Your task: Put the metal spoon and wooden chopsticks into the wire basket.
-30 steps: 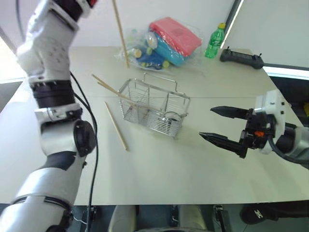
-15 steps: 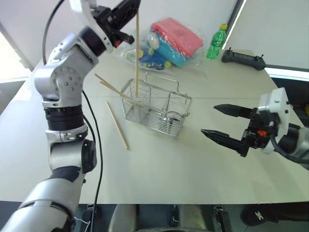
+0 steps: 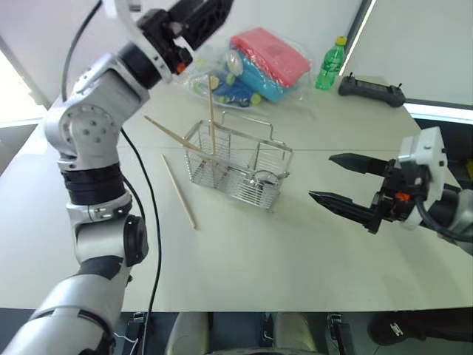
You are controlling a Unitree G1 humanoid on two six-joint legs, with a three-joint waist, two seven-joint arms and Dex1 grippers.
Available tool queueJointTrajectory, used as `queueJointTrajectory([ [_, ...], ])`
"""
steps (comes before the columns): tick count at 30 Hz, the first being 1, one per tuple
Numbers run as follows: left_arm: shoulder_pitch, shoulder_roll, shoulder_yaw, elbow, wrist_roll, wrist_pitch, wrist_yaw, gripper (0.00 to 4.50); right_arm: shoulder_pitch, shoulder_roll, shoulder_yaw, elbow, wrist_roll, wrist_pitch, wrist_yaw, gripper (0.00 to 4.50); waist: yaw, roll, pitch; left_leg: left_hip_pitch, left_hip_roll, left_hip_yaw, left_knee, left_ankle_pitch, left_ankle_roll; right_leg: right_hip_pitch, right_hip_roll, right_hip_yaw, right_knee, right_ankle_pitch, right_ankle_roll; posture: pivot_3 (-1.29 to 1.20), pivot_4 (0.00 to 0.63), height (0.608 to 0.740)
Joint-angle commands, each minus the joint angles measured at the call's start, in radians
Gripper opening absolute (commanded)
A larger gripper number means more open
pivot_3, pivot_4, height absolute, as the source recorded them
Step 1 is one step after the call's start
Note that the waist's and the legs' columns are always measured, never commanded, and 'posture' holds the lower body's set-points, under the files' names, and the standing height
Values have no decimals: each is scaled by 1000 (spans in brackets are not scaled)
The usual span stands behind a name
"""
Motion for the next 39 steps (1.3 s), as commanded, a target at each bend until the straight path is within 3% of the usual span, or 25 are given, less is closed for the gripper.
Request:
queueJointTrajectory([
  [1,-131,66,91,63,-38,-12,39,4034,-21,0,1,-1,2,-15,-1,4500,0,0,0,0,0,0,0,0,0,0,0,0,0,0,0,0,150,678],
  [3,-204,118,138,174,-17,-36,91,4034,-28,0,6,1,3,-16,-2,4500,-2,0,0,0,0,0,0,0,0,0,0,0,0,0,0,0,150,678],
  [8,-323,218,155,582,226,-169,464,4034,-49,11,31,20,-1,-20,4,4500,-1,2,-1,8,0,0,-2,0,0,5,0,0,0,-2,4,0,150,678],
  [11,-289,210,96,667,341,-106,617,4034,-71,20,55,31,0,-23,5,4500,5,0,0,9,0,0,-2,0,1,8,0,0,0,-3,4,0,150,678],
  [13,-253,182,119,695,373,9,770,4034,-88,24,69,37,9,-17,6,4500,7,-1,0,8,0,-1,0,0,0,8,-1,0,0,-2,4,0,150,678],
  [16,-184,107,175,652,359,127,878,4034,-105,21,84,44,5,-14,22,4500,4,-4,1,6,-1,-1,0,0,0,8,-1,1,-1,-1,5,0,150,678],
  [22,12,-130,130,408,369,352,956,4034,-111,54,141,33,-19,-22,20,4500,1,-4,1,4,-1,-1,-2,0,0,4,-1,1,0,0,2,0,150,678],
  [25,67,-205,152,340,387,409,997,4034,-114,82,157,6,-9,-17,-11,4500,-4,-3,1,5,-1,0,-2,0,0,4,-1,1,0,0,1,0,150,678],
  [31,95,-275,176,303,416,465,1018,4034,-84,68,118,7,-11,-17,-8,4500,1,-3,1,6,-1,0,-1,0,0,5,0,1,0,0,1,0,150,678],
  [39,74,-286,192,354,460,455,1001,4034,-43,69,76,-12,-6,-18,-18,4500,2,-3,1,6,-1,0,-1,0,0,6,-1,1,-1,1,0,0,150,678],
])
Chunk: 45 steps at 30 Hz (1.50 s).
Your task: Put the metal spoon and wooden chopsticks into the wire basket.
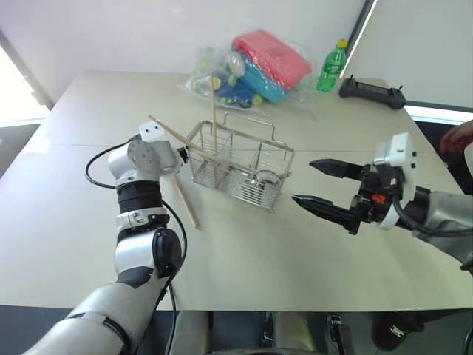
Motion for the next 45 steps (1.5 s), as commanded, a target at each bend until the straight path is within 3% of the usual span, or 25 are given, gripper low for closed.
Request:
queueJointTrajectory([
  [1,-35,3,5,23,20,-6,-14,4034,9,-4,-46,-38,15,-16,-9,4500,0,0,0,0,0,0,0,0,0,0,0,0,0,0,0,0,150,678],
  [7,-51,18,2,137,50,-54,-41,4034,22,-7,-56,-47,17,-16,-19,4500,1,1,-1,0,0,0,0,0,0,1,0,0,0,-1,1,0,150,678],
  [8,-51,20,4,153,54,-59,-42,3800,22,-8,-60,-47,19,-15,-20,4500,0,2,-1,1,0,0,0,0,0,1,0,0,0,-1,2,0,150,678],
  [10,-52,24,12,181,61,-63,-39,3173,21,-11,-65,-47,22,-12,-24,4500,0,4,-2,2,0,0,1,0,0,1,0,0,0,-2,4,0,150,678],
  [16,-52,30,33,213,66,-79,-38,160,17,-20,-81,-39,44,-3,-36,4500,6,6,-4,2,0,0,1,0,0,2,0,0,1,-2,4,0,150,678],
  [25,-95,89,82,255,51,-144,-63,70,7,-31,-71,-38,57,0,-42,4500,4,7,-4,2,0,0,1,0,0,2,0,0,0,-2,4,0,150,678],
  [33,-270,384,-50,449,145,-817,-440,70,-9,-47,-61,-20,57,-1,-25,4500,-3,2,-1,-8,1,2,-1,0,0,-10,0,0,1,1,-2,0,150,678],
  [38,-342,433,-115,370,116,-1188,-762,70,-30,-46,-57,-7,69,5,-29,4500,12,2,-2,-12,0,2,-1,0,-1,-10,-1,-1,-1,2,1,0,150,678],
  [45,-415,357,-122,146,-78,-1053,-955,70,-12,-42,-66,-14,78,6,-37,4500,20,2,-2,-12,0,2,1,0,1,-10,-1,-1,-3,3,3,0,150,678],
])
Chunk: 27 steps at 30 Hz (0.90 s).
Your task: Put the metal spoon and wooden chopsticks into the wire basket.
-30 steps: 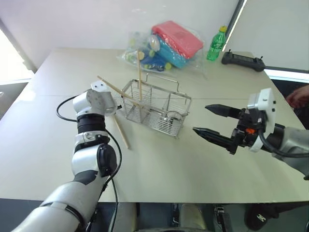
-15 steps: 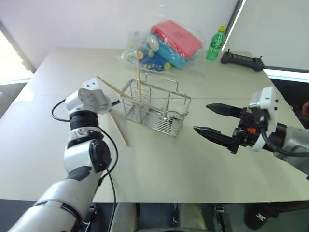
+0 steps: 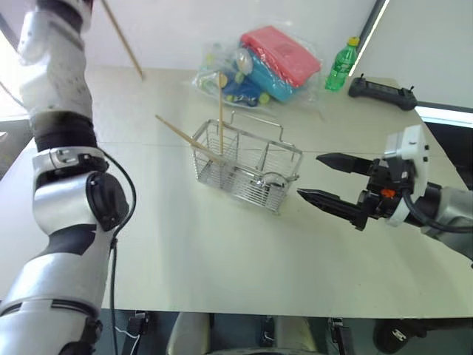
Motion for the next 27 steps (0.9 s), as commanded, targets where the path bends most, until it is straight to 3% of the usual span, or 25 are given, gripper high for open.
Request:
queueJointTrajectory([
  [1,-25,-29,-30,-146,-88,84,-62,70,5,-4,-32,-16,21,-2,-6,4500,-2,0,0,1,0,0,0,0,0,0,0,0,0,0,0,0,150,678],
  [9,127,-83,-131,-397,-205,291,-204,70,43,-12,-64,-41,40,2,-29,4500,-25,2,-1,3,1,0,2,1,0,2,1,1,2,0,0,0,150,678],
  [22,253,-90,-197,-529,-220,374,-245,70,84,-8,-100,-65,59,-7,-68,4500,-22,2,0,3,1,0,2,1,0,2,1,1,2,0,0,0,150,678],
  [25,271,-92,-199,-550,-224,384,-244,1012,83,-9,-101,-63,58,-8,-69,4500,-22,2,0,3,1,0,2,1,0,2,1,1,2,0,0,0,150,678],
  [27,276,-93,-196,-559,-227,392,-242,1999,82,-10,-102,-60,57,-8,-67,4500,-22,2,0,3,1,0,2,1,0,2,1,1,2,0,0,0,150,678],
])
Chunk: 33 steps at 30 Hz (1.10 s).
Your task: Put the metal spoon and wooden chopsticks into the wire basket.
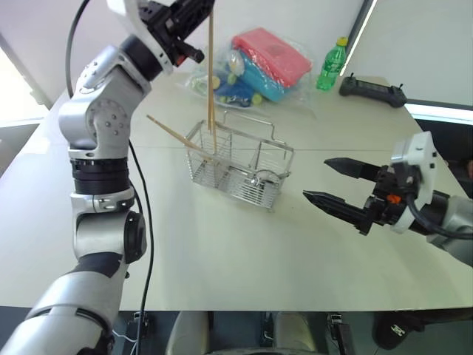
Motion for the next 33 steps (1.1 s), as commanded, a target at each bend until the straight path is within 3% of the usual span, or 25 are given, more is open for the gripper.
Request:
queueJointTrajectory([
  [1,-8,3,3,-59,-19,6,3,2520,-4,-9,-35,-17,16,-15,2,4500,0,0,0,0,0,0,0,0,0,0,0,0,0,0,0,0,150,678],
  [5,-8,2,15,-70,-33,25,13,4487,-19,-13,-26,-5,12,-14,8,4500,0,0,0,0,0,0,0,0,0,0,0,0,0,0,0,0,150,678],
  [11,-23,14,53,-77,-94,95,45,4487,-37,-21,-13,19,-15,-20,33,4500,0,0,0,0,0,0,0,0,0,0,0,0,0,0,0,0,150,678],
  [14,-66,83,71,-36,-130,145,-11,4487,-57,-47,-19,59,-60,-30,75,4500,-2,0,0,0,0,0,0,0,0,0,0,0,0,0,0,0,150,678],
  [21,-111,451,-16,77,-125,215,-495,4487,-111,-151,-86,210,-123,-40,230,4500,-5,4,0,0,0,0,-2,0,0,-2,0,0,1,0,-1,0,150,678],
  [27,72,754,-164,138,57,36,-884,4487,-99,-187,-96,289,-208,-76,347,4500,-2,7,0,0,0,1,-3,0,0,-2,0,0,0,-1,-1,0,150,678],
  [33,297,877,-168,105,143,-78,-996,4487,-112,-160,-66,292,-236,-81,372,4500,1,7,1,-2,1,1,-2,0,0,-5,0,0,0,-3,-5,0,150,678],
])
